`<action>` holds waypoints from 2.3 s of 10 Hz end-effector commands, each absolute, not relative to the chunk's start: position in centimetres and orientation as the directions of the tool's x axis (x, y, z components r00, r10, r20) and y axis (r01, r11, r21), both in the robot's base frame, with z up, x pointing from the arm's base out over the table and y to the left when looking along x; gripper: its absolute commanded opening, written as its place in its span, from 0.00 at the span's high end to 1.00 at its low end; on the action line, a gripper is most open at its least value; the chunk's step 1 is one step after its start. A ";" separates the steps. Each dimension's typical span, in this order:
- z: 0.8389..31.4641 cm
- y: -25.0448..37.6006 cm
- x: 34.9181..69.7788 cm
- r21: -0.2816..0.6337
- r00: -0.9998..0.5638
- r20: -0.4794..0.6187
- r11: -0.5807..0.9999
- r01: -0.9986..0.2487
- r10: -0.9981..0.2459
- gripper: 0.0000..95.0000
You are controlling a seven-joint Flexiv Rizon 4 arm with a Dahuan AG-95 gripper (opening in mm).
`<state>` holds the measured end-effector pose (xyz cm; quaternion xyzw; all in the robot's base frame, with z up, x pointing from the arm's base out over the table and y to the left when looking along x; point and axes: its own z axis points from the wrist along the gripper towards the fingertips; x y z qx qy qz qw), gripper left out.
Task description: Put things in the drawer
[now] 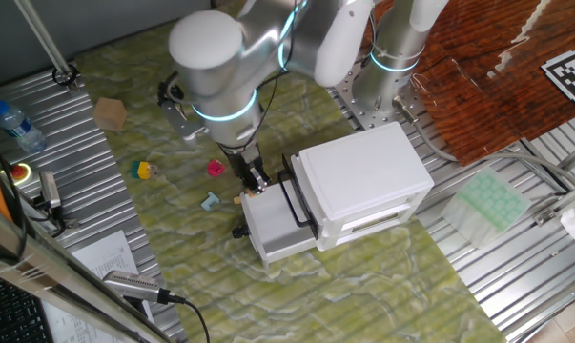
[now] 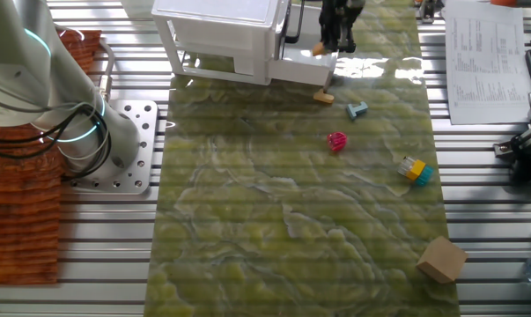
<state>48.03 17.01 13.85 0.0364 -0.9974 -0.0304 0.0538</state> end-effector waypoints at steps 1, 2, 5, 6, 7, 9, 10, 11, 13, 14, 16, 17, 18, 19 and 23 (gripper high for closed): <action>13.9 17.0 48.0 0.048 -0.990 0.114 0.996 -0.080 -0.085 1.00; 13.9 16.9 48.1 0.039 -0.991 0.109 0.996 -0.078 -0.082 1.00; 13.9 16.9 48.1 0.070 -0.966 0.092 0.970 -0.234 -0.240 1.00; 13.9 16.9 48.1 0.075 -0.968 0.091 0.971 -0.227 -0.233 1.00; 13.9 16.9 48.1 0.075 -0.968 0.091 0.971 -0.227 -0.233 1.00; 13.3 20.4 46.8 0.043 -0.983 0.096 0.988 -0.150 -0.153 1.00; 13.1 21.0 46.6 0.041 -0.985 0.093 0.989 -0.142 -0.145 1.00; 13.1 21.3 46.4 0.043 -0.986 0.090 0.990 -0.135 -0.139 1.00; 12.9 21.9 46.1 0.041 -0.988 0.085 0.991 -0.128 -0.132 1.00; 12.8 22.0 46.1 0.042 -0.988 0.085 0.991 -0.129 -0.133 1.00; 12.3 22.1 46.0 0.042 -0.987 0.086 0.990 -0.132 -0.135 1.00; 12.2 22.1 46.0 0.043 -0.986 0.086 0.990 -0.138 -0.141 1.00; 12.2 22.1 46.0 0.043 -0.984 0.085 0.987 -0.155 -0.158 1.00; 12.2 22.1 46.0 0.044 -0.982 0.085 0.986 -0.163 -0.166 0.80; 12.1 22.1 46.0 0.043 -0.983 0.081 0.986 -0.160 -0.163 0.60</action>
